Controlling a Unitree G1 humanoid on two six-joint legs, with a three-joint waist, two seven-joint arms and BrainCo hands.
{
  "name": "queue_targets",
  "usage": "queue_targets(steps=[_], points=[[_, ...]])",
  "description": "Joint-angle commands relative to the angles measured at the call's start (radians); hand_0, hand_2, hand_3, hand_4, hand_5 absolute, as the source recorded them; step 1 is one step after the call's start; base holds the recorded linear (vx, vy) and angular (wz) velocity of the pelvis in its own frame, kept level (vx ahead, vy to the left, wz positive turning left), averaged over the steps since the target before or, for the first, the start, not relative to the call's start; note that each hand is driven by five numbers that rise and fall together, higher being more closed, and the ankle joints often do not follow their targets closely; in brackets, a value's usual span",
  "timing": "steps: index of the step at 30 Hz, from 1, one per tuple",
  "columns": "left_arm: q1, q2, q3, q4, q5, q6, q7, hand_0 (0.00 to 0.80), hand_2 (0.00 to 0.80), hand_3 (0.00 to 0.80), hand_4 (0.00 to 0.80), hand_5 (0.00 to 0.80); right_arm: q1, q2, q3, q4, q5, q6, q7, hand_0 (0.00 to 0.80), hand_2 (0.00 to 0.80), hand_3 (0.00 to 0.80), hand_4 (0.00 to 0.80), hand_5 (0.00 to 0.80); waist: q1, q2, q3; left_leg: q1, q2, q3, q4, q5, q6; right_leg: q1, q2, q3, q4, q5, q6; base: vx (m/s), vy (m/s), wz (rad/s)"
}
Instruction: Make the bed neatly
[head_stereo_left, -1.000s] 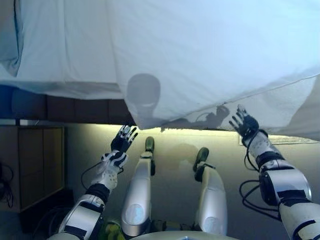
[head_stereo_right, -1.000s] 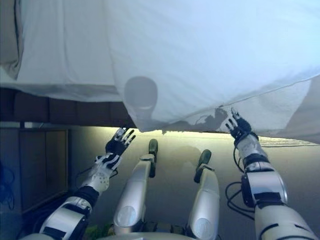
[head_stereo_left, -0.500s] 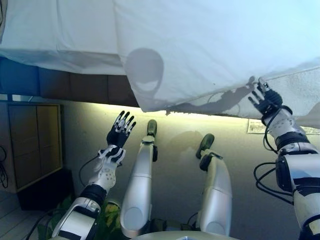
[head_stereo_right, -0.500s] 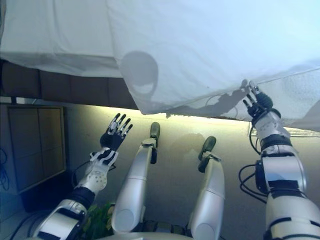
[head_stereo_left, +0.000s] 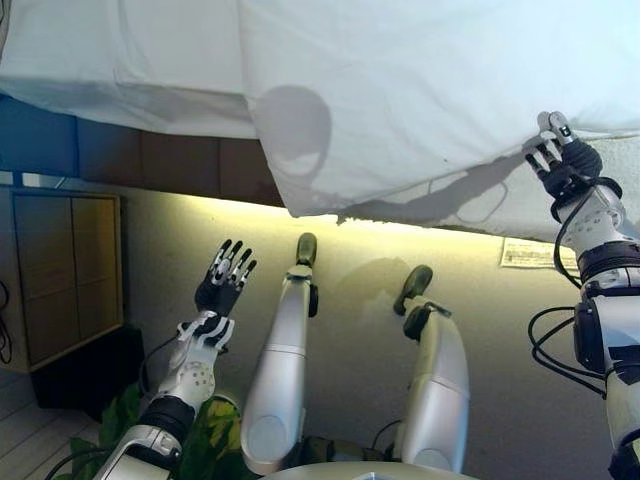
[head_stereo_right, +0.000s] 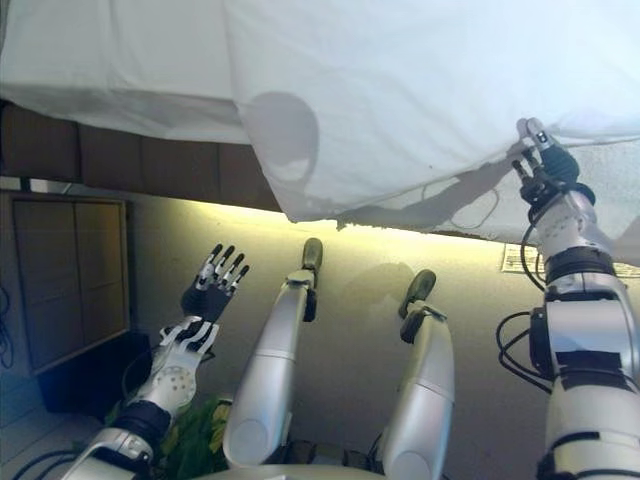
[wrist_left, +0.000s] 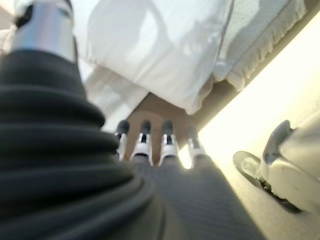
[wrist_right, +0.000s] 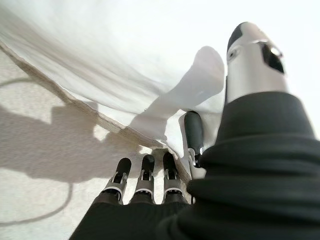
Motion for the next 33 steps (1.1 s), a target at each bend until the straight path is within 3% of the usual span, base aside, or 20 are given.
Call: queue_targets(steps=[1, 7, 8, 9, 10, 21, 30, 31, 33], points=[[0.076, 0.027, 0.032, -0.050, -0.007, -0.007, -0.032, 0.000, 0.000, 0.000, 0.000, 0.000, -0.068, -0.133, 0.014, -0.092, 0.046, -0.081, 0.014, 0.000, 0.000, 0.000, 0.000, 0.000, 0.017, 0.020, 0.008, 0.046, 0.001, -0.035, -0.047, -0.005, 0.032, 0.026, 0.001, 0.003, 0.047, 0.019, 0.012, 0.046, -0.041, -0.02], [0.095, 0.047, 0.042, -0.063, -0.007, -0.001, -0.037, 0.000, 0.000, 0.000, 0.000, 0.000, -0.105, -0.158, 0.020, -0.089, 0.065, -0.097, 0.034, 0.000, 0.000, 0.000, 0.000, 0.000, 0.024, 0.024, 0.008, 0.048, 0.002, -0.037, -0.042, -0.004, 0.030, 0.031, -0.003, -0.006, 0.052, 0.017, 0.010, 0.026, -0.024, 0.00], [0.099, 0.048, 0.043, -0.066, -0.005, 0.000, -0.036, 0.000, 0.000, 0.000, 0.000, 0.000, -0.114, -0.159, 0.025, -0.095, 0.057, -0.099, 0.023, 0.245, 0.245, 0.245, 0.245, 0.245, 0.024, 0.025, 0.008, 0.050, 0.002, -0.038, -0.042, -0.004, 0.030, 0.030, -0.003, -0.005, 0.054, 0.017, 0.009, 0.000, 0.000, 0.00], [0.105, 0.049, 0.043, -0.071, -0.005, -0.001, -0.033, 0.000, 0.000, 0.000, 0.000, 0.000, -0.116, -0.160, 0.030, -0.104, 0.048, -0.114, 0.012, 0.637, 0.637, 0.637, 0.637, 0.637, 0.025, 0.026, 0.008, 0.049, 0.001, -0.039, -0.041, -0.004, 0.030, 0.027, -0.002, -0.005, 0.058, 0.017, 0.007, 0.000, 0.000, 0.00], [0.110, 0.048, 0.046, -0.075, -0.002, 0.000, -0.033, 0.000, 0.000, 0.000, 0.000, 0.000, -0.119, -0.159, 0.036, -0.115, 0.041, -0.120, 0.004, 0.800, 0.800, 0.800, 0.800, 0.800, 0.025, 0.026, 0.008, 0.048, 0.002, -0.039, -0.039, -0.005, 0.029, 0.026, -0.003, -0.005, 0.062, 0.015, 0.006, 0.000, 0.000, 0.00], [0.139, 0.056, 0.068, -0.098, -0.008, 0.009, -0.045, 0.000, 0.000, 0.000, 0.000, 0.000, -0.104, -0.163, 0.037, -0.144, 0.017, -0.133, -0.016, 0.800, 0.800, 0.800, 0.800, 0.800, 0.026, 0.025, 0.008, 0.082, 0.008, -0.031, -0.054, -0.001, 0.029, 0.059, -0.006, -0.019, 0.046, 0.012, 0.002, 0.000, 0.000, 0.00], [0.151, 0.058, 0.084, -0.101, -0.001, 0.030, -0.050, 0.000, 0.000, 0.000, 0.000, 0.000, -0.046, -0.156, -0.001, -0.138, 0.030, -0.098, 0.022, 0.800, 0.800, 0.800, 0.800, 0.800, 0.027, 0.005, 0.008, 0.166, 0.021, -0.021, -0.091, 0.000, 0.022, 0.151, -0.005, -0.037, -0.003, 0.020, 0.006, -0.011, 0.001, 0.00], [0.146, 0.061, 0.089, -0.096, 0.003, 0.032, -0.050, 0.000, 0.000, 0.000, 0.000, 0.000, -0.040, -0.150, -0.009, -0.142, 0.030, -0.088, 0.028, 0.800, 0.800, 0.800, 0.800, 0.800, 0.026, 0.000, 0.008, 0.174, 0.025, -0.014, -0.114, 0.031, 0.023, 0.162, -0.005, -0.049, -0.029, 0.048, 0.000, -0.094, 0.014, 0.04], [0.138, 0.059, 0.091, -0.080, 0.013, 0.028, -0.058, 0.000, 0.000, 0.000, 0.000, 0.000, -0.026, -0.141, -0.013, -0.139, 0.035, -0.075, 0.054, 0.800, 0.800, 0.800, 0.800, 0.800, 0.025, -0.008, 0.008, 0.222, 0.029, -0.003, -0.151, 0.041, 0.019, 0.212, -0.002, -0.052, -0.070, 0.057, 0.008, -0.048, 0.013, 0.02]])
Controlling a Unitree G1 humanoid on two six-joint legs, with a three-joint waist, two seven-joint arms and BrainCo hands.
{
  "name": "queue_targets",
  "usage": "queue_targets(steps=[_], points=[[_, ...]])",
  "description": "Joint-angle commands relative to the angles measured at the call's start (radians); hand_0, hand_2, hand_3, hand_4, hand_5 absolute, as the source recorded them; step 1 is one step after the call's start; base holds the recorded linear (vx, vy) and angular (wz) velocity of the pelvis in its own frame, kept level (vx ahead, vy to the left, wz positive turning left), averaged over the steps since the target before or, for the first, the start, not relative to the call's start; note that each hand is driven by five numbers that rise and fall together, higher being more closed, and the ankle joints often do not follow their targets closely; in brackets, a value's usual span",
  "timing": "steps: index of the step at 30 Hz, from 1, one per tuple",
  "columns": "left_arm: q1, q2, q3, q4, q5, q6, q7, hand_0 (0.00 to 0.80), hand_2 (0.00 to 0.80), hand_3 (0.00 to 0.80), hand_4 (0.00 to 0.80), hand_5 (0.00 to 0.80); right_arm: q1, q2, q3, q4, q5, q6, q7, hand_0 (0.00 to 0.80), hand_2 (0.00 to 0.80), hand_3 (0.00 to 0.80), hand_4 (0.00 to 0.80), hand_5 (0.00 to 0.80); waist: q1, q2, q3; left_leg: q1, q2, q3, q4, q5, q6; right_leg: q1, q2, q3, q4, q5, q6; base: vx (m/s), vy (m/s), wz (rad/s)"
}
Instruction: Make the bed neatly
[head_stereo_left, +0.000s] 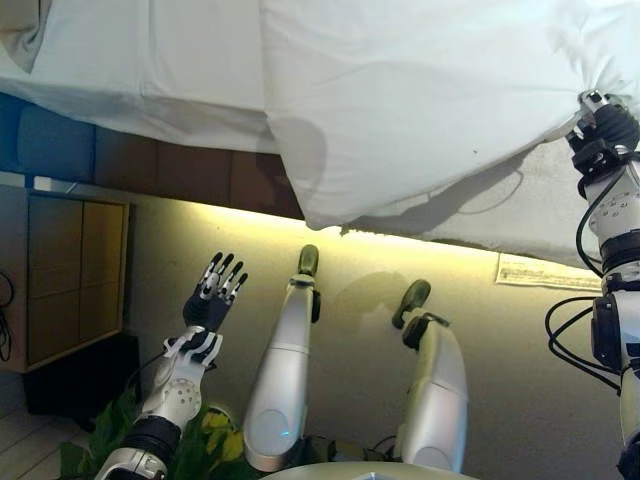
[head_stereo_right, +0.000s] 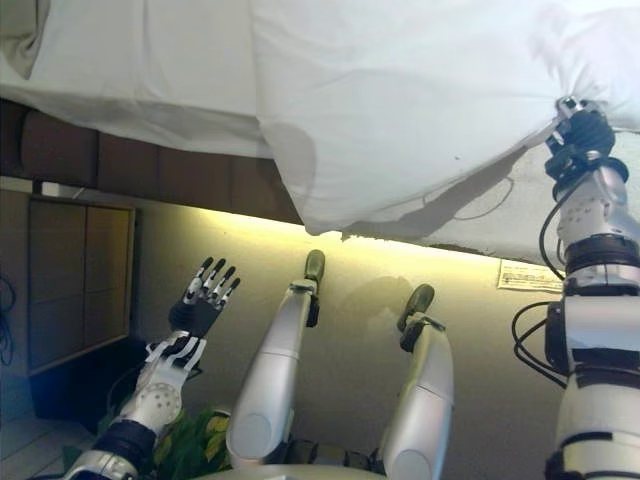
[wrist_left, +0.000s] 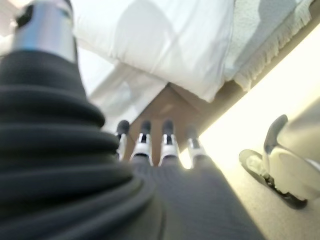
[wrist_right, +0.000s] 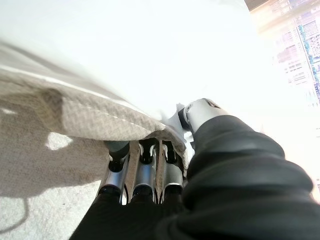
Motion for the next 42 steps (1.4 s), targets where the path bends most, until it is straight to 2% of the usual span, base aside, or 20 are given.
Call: queue_targets(steps=[1, 7, 14, 18, 24, 28, 33, 40, 42], points=[[0.036, 0.025, 0.051, -0.028, 0.013, -0.020, -0.036, 0.000, 0.000, 0.000, 0.000, 0.000, -0.021, -0.099, -0.016, -0.080, 0.024, -0.024, 0.066, 0.800, 0.800, 0.800, 0.800, 0.800, 0.002, -0.010, 0.008, 0.110, 0.025, -0.002, -0.121, 0.045, 0.013, 0.088, -0.004, -0.036, -0.032, 0.051, 0.009, 0.000, 0.000, 0.00], [-0.019, 0.025, 0.061, 0.009, 0.057, -0.017, -0.031, 0.000, 0.000, 0.000, 0.000, 0.000, 0.025, -0.037, -0.018, -0.074, 0.033, 0.023, 0.165, 0.800, 0.800, 0.800, 0.800, 0.800, 0.000, -0.034, -0.006, 0.301, 0.027, 0.025, -0.256, 0.076, -0.002, 0.279, 0.001, -0.041, -0.197, 0.090, 0.040, 0.014, 0.027, -0.03], [-0.098, 0.006, 0.039, 0.086, 0.123, 0.005, -0.007, 0.000, 0.000, 0.000, 0.000, 0.000, 0.093, 0.070, -0.006, -0.057, -0.017, 0.055, 0.222, 0.800, 0.800, 0.800, 0.800, 0.800, -0.004, -0.043, -0.088, 0.464, 0.028, 0.049, -0.412, 0.112, -0.006, 0.444, -0.009, -0.071, -0.350, 0.128, 0.061, 0.036, 0.024, 0.01], [-0.132, -0.007, 0.019, 0.123, 0.187, 0.048, 0.030, 0.000, 0.000, 0.000, 0.000, 0.000, 0.147, 0.150, 0.020, -0.090, -0.031, 0.059, 0.219, 0.800, 0.800, 0.800, 0.800, 0.800, -0.012, -0.043, -0.138, 0.558, 0.030, 0.061, -0.499, 0.129, -0.008, 0.539, -0.006, -0.085, -0.433, 0.150, 0.068, 0.051, 0.004, 0.03], [-0.167, -0.032, -0.007, 0.186, 0.270, 0.132, 0.108, 0.000, 0.000, 0.000, 0.000, 0.000, 0.191, 0.258, 0.069, -0.151, -0.072, 0.088, 0.209, 0.800, 0.800, 0.800, 0.800, 0.800, -0.029, -0.039, -0.210, 0.665, 0.033, 0.073, -0.604, 0.159, -0.011, 0.644, 0.003, -0.089, -0.517, 0.168, 0.072, 0.065, 0.005, 0.03], [-0.195, -0.062, -0.029, 0.211, 0.301, 0.180, 0.122, 0.000, 0.000, 0.000, 0.000, 0.000, 0.224, 0.302, 0.099, -0.191, -0.072, 0.108, 0.189, 0.800, 0.800, 0.800, 0.800, 0.800, -0.041, -0.045, -0.247, 0.710, 0.034, 0.071, -0.650, 0.175, -0.014, 0.694, 0.012, -0.092, -0.554, 0.176, 0.071, 0.070, -0.007, 0.01], [-0.214, -0.115, -0.064, 0.243, 0.309, 0.266, 0.126, 0.000, 0.000, 0.000, 0.000, 0.000, 0.253, 0.360, 0.144, -0.231, -0.062, 0.131, 0.160, 0.800, 0.800, 0.800, 0.800, 0.800, -0.058, -0.060, -0.298, 0.756, 0.039, 0.081, -0.658, 0.168, -0.016, 0.742, 0.018, -0.091, -0.589, 0.186, 0.067, 0.088, -0.001, -0.03], [-0.239, -0.180, -0.081, 0.279, 0.233, 0.377, 0.110, 0.000, 0.000, 0.000, 0.000, 0.000, 0.262, 0.413, 0.167, -0.226, -0.076, 0.163, 0.142, 0.800, 0.800, 0.800, 0.800, 0.800, -0.072, -0.074, -0.357, 0.822, 0.050, 0.095, -0.663, 0.146, -0.017, 0.807, 0.025, -0.086, -0.622, 0.189, 0.063, 0.133, -0.001, -0.04], [-0.258, -0.208, -0.100, 0.320, 0.240, 0.426, 0.126, 0.000, 0.000, 0.000, 0.000, 0.000, 0.264, 0.434, 0.173, -0.220, -0.080, 0.171, 0.131, 0.800, 0.800, 0.800, 0.800, 0.800, -0.083, -0.080, -0.375, 0.837, 0.053, 0.099, -0.663, 0.139, -0.018, 0.818, 0.029, -0.078, -0.623, 0.184, 0.061, 0.154, -0.002, -0.02]])
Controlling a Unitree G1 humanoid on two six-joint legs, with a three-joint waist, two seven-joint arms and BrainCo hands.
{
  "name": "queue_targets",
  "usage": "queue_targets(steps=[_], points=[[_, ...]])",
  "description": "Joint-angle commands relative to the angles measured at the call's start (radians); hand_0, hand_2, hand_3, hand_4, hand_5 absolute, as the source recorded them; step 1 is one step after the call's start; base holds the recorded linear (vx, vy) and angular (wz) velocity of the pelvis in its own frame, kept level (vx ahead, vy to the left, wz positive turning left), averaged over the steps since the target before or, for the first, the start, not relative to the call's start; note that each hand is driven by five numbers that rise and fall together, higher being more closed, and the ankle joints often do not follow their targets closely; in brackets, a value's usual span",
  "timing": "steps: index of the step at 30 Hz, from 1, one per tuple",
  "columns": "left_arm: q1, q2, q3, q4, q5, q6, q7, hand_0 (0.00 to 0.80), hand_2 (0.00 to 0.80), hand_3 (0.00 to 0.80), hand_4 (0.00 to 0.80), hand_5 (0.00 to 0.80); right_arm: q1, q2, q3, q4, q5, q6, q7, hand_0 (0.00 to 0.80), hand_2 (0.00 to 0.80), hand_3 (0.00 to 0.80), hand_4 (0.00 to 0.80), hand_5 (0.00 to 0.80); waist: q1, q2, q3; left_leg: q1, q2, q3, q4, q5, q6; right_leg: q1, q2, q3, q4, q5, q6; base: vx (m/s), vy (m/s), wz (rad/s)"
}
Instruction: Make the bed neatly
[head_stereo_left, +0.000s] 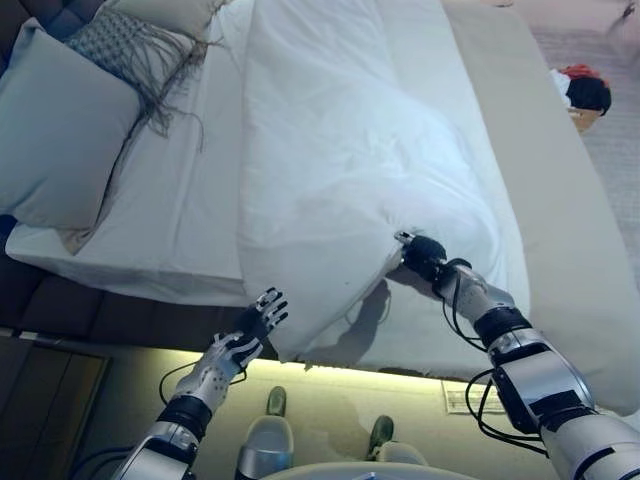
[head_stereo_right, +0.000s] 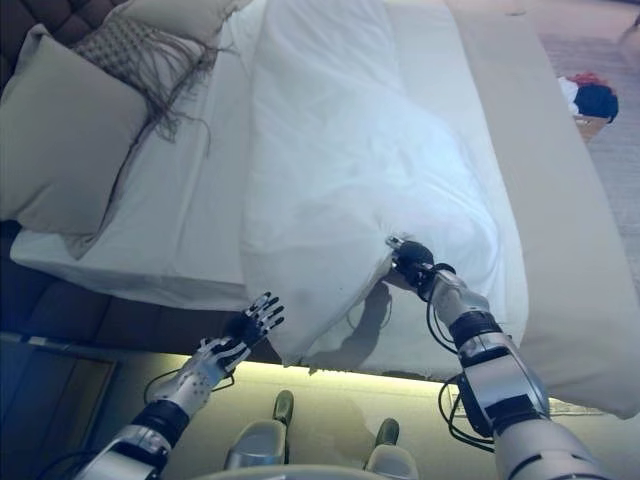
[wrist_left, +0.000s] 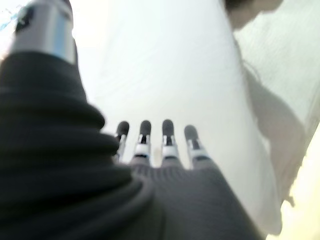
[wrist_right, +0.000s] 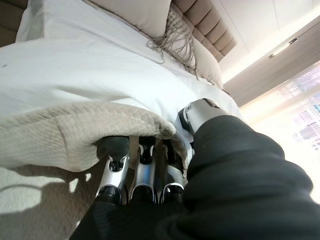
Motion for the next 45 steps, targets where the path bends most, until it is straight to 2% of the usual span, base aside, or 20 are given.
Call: queue_targets(steps=[1, 2, 7, 9, 13, 16, 20, 26, 28, 31, 36, 41, 45], points=[[-0.101, -0.067, -0.074, 0.122, -0.043, 0.077, -0.007, 0.000, 0.000, 0.000, 0.000, 0.000, -0.056, 0.000, 0.019, -0.083, -0.001, -0.026, 0.017, 0.800, 0.800, 0.800, 0.800, 0.800, 0.001, -0.002, -0.087, 0.018, 0.038, 0.018, -0.023, 0.024, 0.011, -0.018, -0.052, 0.016, 0.069, 0.028, 0.008, 0.129, -0.009, -0.05], [-0.109, -0.077, -0.080, 0.143, -0.070, 0.112, -0.012, 0.000, 0.000, 0.000, 0.000, 0.000, -0.054, 0.006, 0.020, -0.085, -0.002, -0.021, 0.015, 0.800, 0.800, 0.800, 0.800, 0.800, -0.005, -0.004, -0.090, 0.022, 0.039, 0.020, -0.023, 0.022, 0.010, -0.014, -0.051, 0.020, 0.068, 0.026, 0.008, 0.108, -0.012, -0.07], [-0.114, -0.136, -0.072, 0.268, -0.277, 0.408, -0.099, 0.000, 0.000, 0.000, 0.000, 0.000, -0.045, 0.045, 0.029, -0.088, -0.018, -0.005, 0.022, 0.800, 0.800, 0.800, 0.800, 0.800, -0.033, -0.014, -0.099, 0.043, 0.049, 0.035, -0.023, 0.008, 0.009, -0.001, -0.047, 0.035, 0.059, 0.021, 0.009, 0.081, -0.017, -0.09], [-0.114, -0.155, -0.067, 0.298, -0.343, 0.492, -0.117, 0.000, 0.000, 0.000, 0.000, 0.000, -0.041, 0.055, 0.030, -0.087, -0.018, -0.005, 0.019, 0.800, 0.800, 0.800, 0.800, 0.800, -0.040, -0.017, -0.101, 0.047, 0.052, 0.040, -0.023, 0.004, 0.008, 0.001, -0.046, 0.040, 0.055, 0.022, 0.009, 0.054, -0.031, -0.10], [-0.125, -0.205, -0.034, 0.360, -0.460, 0.592, -0.083, 0.000, 0.000, 0.000, 0.000, 0.000, -0.046, 0.101, 0.026, -0.076, -0.021, -0.023, 0.002, 0.800, 0.800, 0.800, 0.800, 0.800, -0.050, -0.029, -0.099, 0.050, 0.062, 0.046, -0.023, -0.001, 0.004, -0.002, -0.043, 0.051, 0.054, 0.019, 0.009, 0.039, -0.054, -0.06], [-0.138, -0.241, -0.026, 0.387, -0.529, 0.601, -0.046, 0.000, 0.000, 0.000, 0.000, 0.000, -0.050, 0.127, 0.028, -0.078, -0.025, -0.028, -0.002, 0.800, 0.800, 0.800, 0.800, 0.800, -0.058, -0.039, -0.096, 0.049, 0.067, 0.049, -0.023, -0.004, 0.001, -0.005, -0.038, 0.060, 0.049, 0.021, 0.008, 0.019, -0.059, -0.13], [-0.128, -0.282, -0.027, 0.361, -0.724, 0.539, -0.034, 0.000, 0.000, 0.000, 0.000, 0.000, -0.034, 0.145, 0.030, -0.117, -0.001, -0.033, -0.015, 0.800, 0.800, 0.800, 0.800, 0.800, -0.069, -0.052, -0.092, 0.052, 0.075, 0.060, -0.023, -0.007, -0.003, -0.005, -0.029, 0.069, 0.037, 0.025, 0.007, 0.004, -0.055, -0.09], [-0.128, -0.339, -0.010, 0.255, -0.991, 0.347, -0.014, 0.000, 0.000, 0.000, 0.000, 0.000, 0.015, 0.150, 0.008, -0.174, 0.031, -0.033, -0.044, 0.800, 0.800, 0.800, 0.800, 0.800, -0.079, -0.075, -0.086, 0.060, 0.095, 0.070, -0.023, -0.007, -0.011, -0.001, -0.014, 0.079, 0.034, 0.025, 0.001, 0.026, -0.060, -0.10], [-0.130, -0.354, -0.005, 0.235, -1.007, 0.292, -0.024, 0.000, 0.000, 0.000, 0.000, 0.000, 0.029, 0.150, 0.005, -0.188, 0.037, -0.031, -0.053, 0.800, 0.800, 0.800, 0.800, 0.800, -0.081, -0.081, -0.086, 0.063, 0.101, 0.075, -0.023, -0.008, -0.013, 0.002, -0.009, 0.079, 0.032, 0.024, -0.001, 0.033, -0.058, -0.09], [-0.142, -0.383, 0.013, 0.218, -1.007, 0.147, -0.027, 0.000, 0.000, 0.000, 0.000, 0.000, 0.055, 0.147, -0.006, -0.213, 0.049, -0.024, -0.053, 0.800, 0.800, 0.800, 0.800, 0.800, -0.091, -0.093, -0.088, 0.066, 0.112, 0.080, -0.023, -0.009, -0.018, 0.005, 0.001, 0.081, 0.029, 0.024, -0.003, 0.026, -0.074, -0.05], [-0.174, -0.399, 0.029, 0.196, -1.007, -0.015, -0.004, 0.000, 0.000, 0.000, 0.000, 0.000, 0.091, 0.145, -0.003, -0.238, 0.050, -0.011, -0.053, 0.800, 0.800, 0.800, 0.800, 0.800, -0.109, -0.105, -0.095, 0.066, 0.122, 0.088, -0.023, -0.008, -0.024, 0.005, 0.009, 0.086, 0.023, 0.025, -0.004, 0.009, -0.050, -0.07], [-0.207, -0.414, 0.011, 0.194, -1.007, -0.105, 0.033, 0.000, 0.000, 0.000, 0.000, 0.000, 0.103, 0.144, 0.012, -0.244, 0.060, -0.002, -0.053, 0.800, 0.800, 0.800, 0.800, 0.800, -0.128, -0.106, -0.099, 0.068, 0.124, 0.094, -0.023, -0.006, -0.027, 0.004, 0.011, 0.089, 0.023, 0.024, -0.003, -0.006, -0.010, -0.04], [-0.215, -0.427, -0.003, 0.205, -1.007, -0.141, 0.036, 0.000, 0.000, 0.000, 0.000, 0.000, 0.105, 0.146, 0.018, -0.239, 0.056, 0.003, -0.035, 0.800, 0.800, 0.800, 0.800, 0.800, -0.136, -0.101, -0.102, 0.070, 0.124, 0.097, -0.023, -0.007, -0.028, 0.006, 0.010, 0.091, 0.021, 0.024, -0.002, 0.001, 0.004, -0.05]])
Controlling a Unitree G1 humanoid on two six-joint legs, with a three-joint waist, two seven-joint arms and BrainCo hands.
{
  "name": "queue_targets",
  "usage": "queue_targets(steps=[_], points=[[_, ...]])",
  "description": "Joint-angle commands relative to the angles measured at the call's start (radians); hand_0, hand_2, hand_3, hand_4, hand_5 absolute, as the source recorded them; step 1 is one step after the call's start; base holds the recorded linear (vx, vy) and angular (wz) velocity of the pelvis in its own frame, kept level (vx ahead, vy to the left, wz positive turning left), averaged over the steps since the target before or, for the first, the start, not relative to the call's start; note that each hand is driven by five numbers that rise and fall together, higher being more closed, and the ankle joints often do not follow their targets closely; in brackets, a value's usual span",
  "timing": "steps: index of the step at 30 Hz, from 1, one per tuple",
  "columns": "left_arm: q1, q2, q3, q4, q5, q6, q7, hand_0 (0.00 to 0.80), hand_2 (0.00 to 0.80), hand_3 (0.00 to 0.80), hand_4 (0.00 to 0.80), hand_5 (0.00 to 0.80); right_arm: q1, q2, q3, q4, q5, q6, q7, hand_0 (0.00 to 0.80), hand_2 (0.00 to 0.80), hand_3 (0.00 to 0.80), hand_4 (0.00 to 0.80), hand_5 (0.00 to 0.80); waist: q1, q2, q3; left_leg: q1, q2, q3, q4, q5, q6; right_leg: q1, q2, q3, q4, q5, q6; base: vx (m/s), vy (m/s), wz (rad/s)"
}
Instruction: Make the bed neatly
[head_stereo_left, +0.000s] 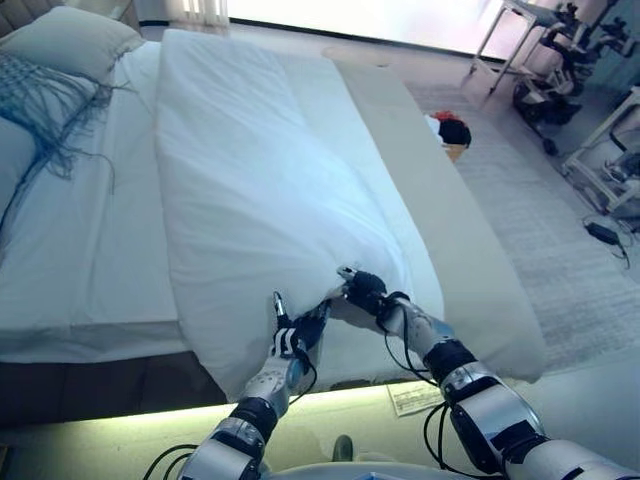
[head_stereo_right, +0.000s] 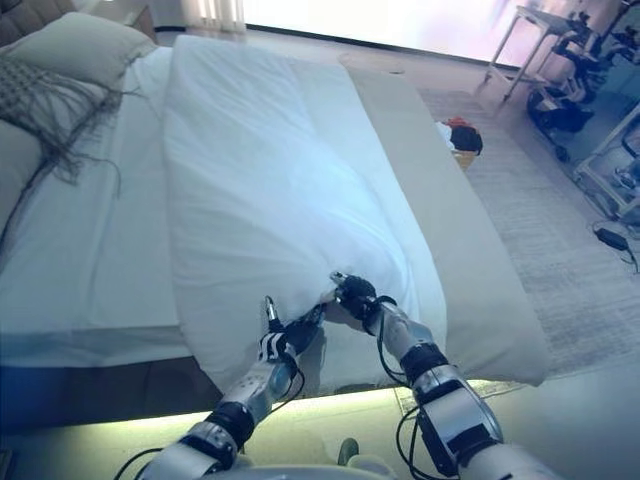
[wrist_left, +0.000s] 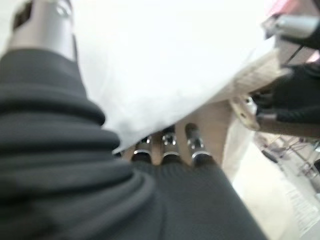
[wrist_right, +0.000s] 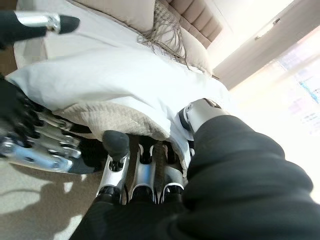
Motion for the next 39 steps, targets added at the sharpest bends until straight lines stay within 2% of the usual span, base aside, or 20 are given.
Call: queue_targets(steps=[1, 9, 20, 23, 26, 29, 34, 39], points=[[-0.147, -0.079, -0.010, 0.028, -0.025, -0.040, -0.014, 0.000, 0.000, 0.000, 0.000, 0.000, -0.055, -0.074, -0.017, -0.090, 0.058, -0.040, 0.053, 0.800, 0.800, 0.800, 0.800, 0.800, -0.025, 0.029, -0.003, 0.007, 0.067, -0.011, -0.002, 0.004, -0.002, 0.032, -0.044, -0.018, 0.021, 0.014, 0.024, 0.000, 0.000, 0.00], [-0.185, -0.074, -0.022, 0.044, -0.002, -0.067, 0.002, 0.000, 0.000, 0.000, 0.000, 0.000, -0.074, -0.056, 0.011, -0.075, 0.041, -0.019, 0.062, 0.800, 0.800, 0.800, 0.800, 0.800, -0.037, 0.040, -0.008, 0.009, 0.064, -0.008, -0.002, 0.005, -0.005, 0.033, -0.049, -0.011, 0.021, 0.010, 0.025, -0.002, 0.005, -0.01], [-0.227, -0.092, -0.076, 0.060, 0.179, -0.050, 0.082, 0.000, 0.000, 0.000, 0.000, 0.000, -0.109, -0.009, 0.054, -0.006, 0.013, 0.005, 0.091, 0.800, 0.800, 0.800, 0.800, 0.800, -0.043, 0.057, -0.024, 0.019, 0.056, -0.016, -0.002, 0.003, -0.002, 0.047, -0.054, -0.012, 0.013, 0.013, 0.028, 0.000, 0.002, -0.01], [-0.234, -0.093, -0.089, 0.074, 0.302, -0.053, 0.167, 0.000, 0.000, 0.000, 0.000, 0.000, -0.121, 0.006, 0.064, -0.008, 0.011, 0.006, 0.088, 0.800, 0.800, 0.800, 0.800, 0.800, -0.046, 0.059, -0.028, 0.020, 0.055, -0.014, -0.002, 0.003, -0.001, 0.048, -0.054, -0.009, 0.011, 0.013, 0.028, 0.000, 0.000, 0.00], [-0.239, -0.095, -0.108, 0.112, 0.497, -0.094, 0.279, 0.000, 0.000, 0.000, 0.000, 0.000, -0.134, 0.022, 0.076, -0.013, 0.015, 0.004, 0.072, 0.800, 0.800, 0.800, 0.800, 0.800, -0.050, 0.061, -0.030, 0.019, 0.055, -0.015, -0.002, 0.006, 0.000, 0.045, -0.051, -0.003, 0.010, 0.015, 0.027, 0.000, 0.000, 0.00], [-0.238, -0.095, -0.099, 0.131, 0.529, -0.101, 0.322, 0.000, 0.000, 0.000, 0.000, 0.000, -0.145, 0.035, 0.085, -0.014, 0.022, 0.000, 0.059, 0.800, 0.800, 0.800, 0.800, 0.800, -0.052, 0.062, -0.028, 0.020, 0.055, -0.017, -0.002, 0.007, 0.002, 0.045, -0.048, 0.004, 0.010, 0.013, 0.026, 0.003, -0.015, -0.02], [-0.250, -0.110, -0.112, 0.129, 0.519, -0.102, 0.308, 0.000, 0.000, 0.000, 0.000, 0.000, -0.156, 0.050, 0.102, -0.019, 0.038, -0.004, 0.044, 0.800, 0.800, 0.800, 0.800, 0.800, -0.057, 0.060, -0.022, 0.019, 0.057, -0.015, -0.002, 0.010, 0.002, 0.040, -0.045, 0.012, 0.012, 0.015, 0.026, -0.009, -0.024, -0.05], [-0.241, -0.124, -0.139, 0.086, 0.477, -0.165, 0.299, 0.000, 0.000, 0.000, 0.000, 0.000, -0.140, 0.040, 0.097, -0.022, 0.035, -0.002, 0.050, 0.800, 0.800, 0.800, 0.800, 0.800, -0.059, 0.059, -0.023, 0.022, 0.060, -0.008, -0.002, 0.010, 0.002, 0.042, -0.044, 0.011, 0.010, 0.018, 0.028, 0.001, -0.015, -0.02]])
